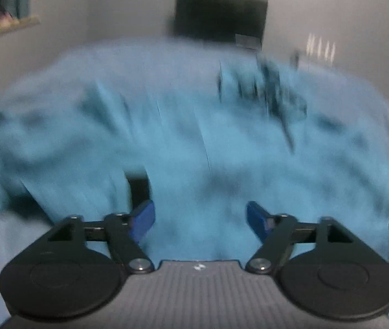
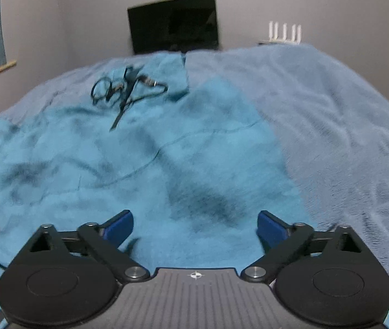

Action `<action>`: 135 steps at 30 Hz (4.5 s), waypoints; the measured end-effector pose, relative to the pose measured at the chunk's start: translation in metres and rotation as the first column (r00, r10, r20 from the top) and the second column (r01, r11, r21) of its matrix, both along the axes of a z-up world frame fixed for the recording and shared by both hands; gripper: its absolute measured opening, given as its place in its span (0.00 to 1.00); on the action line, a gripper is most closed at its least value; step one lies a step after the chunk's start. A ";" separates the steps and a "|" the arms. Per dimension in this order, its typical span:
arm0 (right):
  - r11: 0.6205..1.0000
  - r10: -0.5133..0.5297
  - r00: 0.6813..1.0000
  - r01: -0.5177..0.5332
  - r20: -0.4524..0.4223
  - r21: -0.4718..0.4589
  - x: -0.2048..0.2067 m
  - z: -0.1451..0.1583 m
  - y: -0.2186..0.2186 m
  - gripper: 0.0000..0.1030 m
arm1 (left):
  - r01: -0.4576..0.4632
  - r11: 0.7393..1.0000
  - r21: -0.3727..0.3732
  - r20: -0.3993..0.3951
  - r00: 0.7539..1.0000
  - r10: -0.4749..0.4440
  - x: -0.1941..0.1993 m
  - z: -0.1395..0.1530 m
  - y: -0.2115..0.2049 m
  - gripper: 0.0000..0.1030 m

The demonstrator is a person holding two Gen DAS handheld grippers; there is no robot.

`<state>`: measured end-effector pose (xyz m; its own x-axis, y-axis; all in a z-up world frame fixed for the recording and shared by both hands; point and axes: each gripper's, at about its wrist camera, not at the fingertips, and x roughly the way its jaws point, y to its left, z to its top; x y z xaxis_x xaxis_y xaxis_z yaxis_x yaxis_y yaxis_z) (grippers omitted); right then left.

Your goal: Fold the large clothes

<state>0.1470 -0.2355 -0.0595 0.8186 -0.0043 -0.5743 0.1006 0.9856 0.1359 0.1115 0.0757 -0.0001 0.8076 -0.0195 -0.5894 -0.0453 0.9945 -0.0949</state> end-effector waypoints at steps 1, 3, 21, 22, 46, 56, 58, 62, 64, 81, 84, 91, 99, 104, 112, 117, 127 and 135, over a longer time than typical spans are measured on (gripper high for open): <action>1.000 -0.006 1.000 0.006 0.009 0.011 -0.003 0.002 -0.001 0.96 | -0.033 0.999 -0.009 0.047 0.998 0.033 -0.002 0.014 0.012 0.93; 1.000 -0.014 1.000 0.014 0.014 0.024 -0.006 0.004 -0.003 0.96 | -0.081 0.997 -0.013 0.109 0.991 0.082 -0.002 0.033 0.036 0.96; 1.000 -0.005 1.000 0.005 -0.016 -0.011 -0.004 -0.002 0.015 0.96 | -0.620 0.734 -0.279 -0.036 0.770 0.637 -0.011 -0.040 0.336 0.95; 1.000 0.000 1.000 0.000 -0.020 -0.014 -0.002 -0.004 0.016 0.96 | -0.622 0.714 -0.321 -0.033 0.761 0.648 -0.016 -0.044 0.346 0.94; 0.993 0.066 0.997 -0.068 -0.028 -0.101 0.003 -0.012 0.031 0.96 | -0.137 0.888 -0.439 0.385 0.864 0.324 -0.012 0.035 0.267 0.00; 0.991 0.078 0.997 -0.080 -0.023 -0.110 0.000 -0.013 0.033 0.96 | 0.408 0.902 -0.143 0.574 0.776 -0.261 -0.015 0.110 0.067 0.00; 0.990 0.079 0.997 -0.082 -0.023 -0.113 0.000 -0.014 0.034 0.96 | 0.479 0.871 -0.108 0.535 0.767 -0.355 -0.010 0.104 0.029 0.00; 0.988 0.088 0.996 -0.090 -0.022 -0.123 0.000 -0.015 0.036 0.96 | 0.556 0.829 -0.057 0.382 0.779 -0.497 0.009 0.065 -0.038 0.00; 0.988 0.089 0.996 -0.091 -0.021 -0.123 -0.001 -0.016 0.036 0.96 | 0.565 0.821 -0.086 0.281 0.804 -0.524 0.027 0.035 -0.055 0.00; 0.958 0.277 0.954 -0.265 0.115 -0.111 -0.036 0.035 0.052 0.91 | 0.150 0.979 -0.141 0.048 0.988 -0.144 -0.024 0.028 0.000 0.74; 0.885 0.441 0.892 -0.414 0.097 -0.210 -0.037 0.058 0.089 0.88 | -0.025 0.982 -0.189 -0.034 0.999 0.019 -0.003 0.007 0.036 0.74; 0.574 0.764 0.640 -0.732 -0.080 -0.367 -0.040 0.067 0.215 0.83 | -0.135 0.988 -0.072 -0.070 0.989 0.130 0.025 -0.021 0.069 0.74; 0.389 0.766 0.589 -0.744 -0.258 -0.544 -0.047 0.022 0.287 0.33 | -0.115 0.981 -0.153 -0.094 0.990 0.102 0.031 -0.031 0.087 0.74; 0.587 0.708 0.701 -0.652 -0.086 -0.480 -0.046 0.046 0.247 0.07 | -0.104 0.981 -0.167 -0.056 0.994 0.096 0.025 -0.023 0.088 0.74; 0.938 0.334 0.924 -0.308 0.184 -0.157 -0.041 0.099 0.093 0.06 | -0.106 0.985 -0.135 -0.046 0.994 0.101 0.023 -0.019 0.078 0.74; 0.998 0.068 0.985 -0.069 0.159 0.002 -0.037 0.076 -0.005 0.06 | -0.074 0.992 -0.102 -0.059 0.996 0.068 0.026 -0.020 0.066 0.74; 0.980 -0.156 0.987 0.158 -0.027 0.122 -0.027 0.014 -0.053 0.55 | -0.011 1.000 0.012 -0.134 0.991 0.013 0.035 -0.039 0.039 0.74; 0.997 0.064 0.991 -0.057 0.120 -0.061 -0.023 0.036 -0.010 0.68 | 0.065 0.996 0.067 -0.152 0.987 -0.054 0.041 -0.050 0.022 0.74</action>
<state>0.1240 -0.2457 -0.0237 0.8824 0.0177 -0.4702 0.0263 0.9959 0.0869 0.1523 0.0976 -0.0505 0.7088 -0.0184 -0.7052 0.0061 0.9998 -0.0199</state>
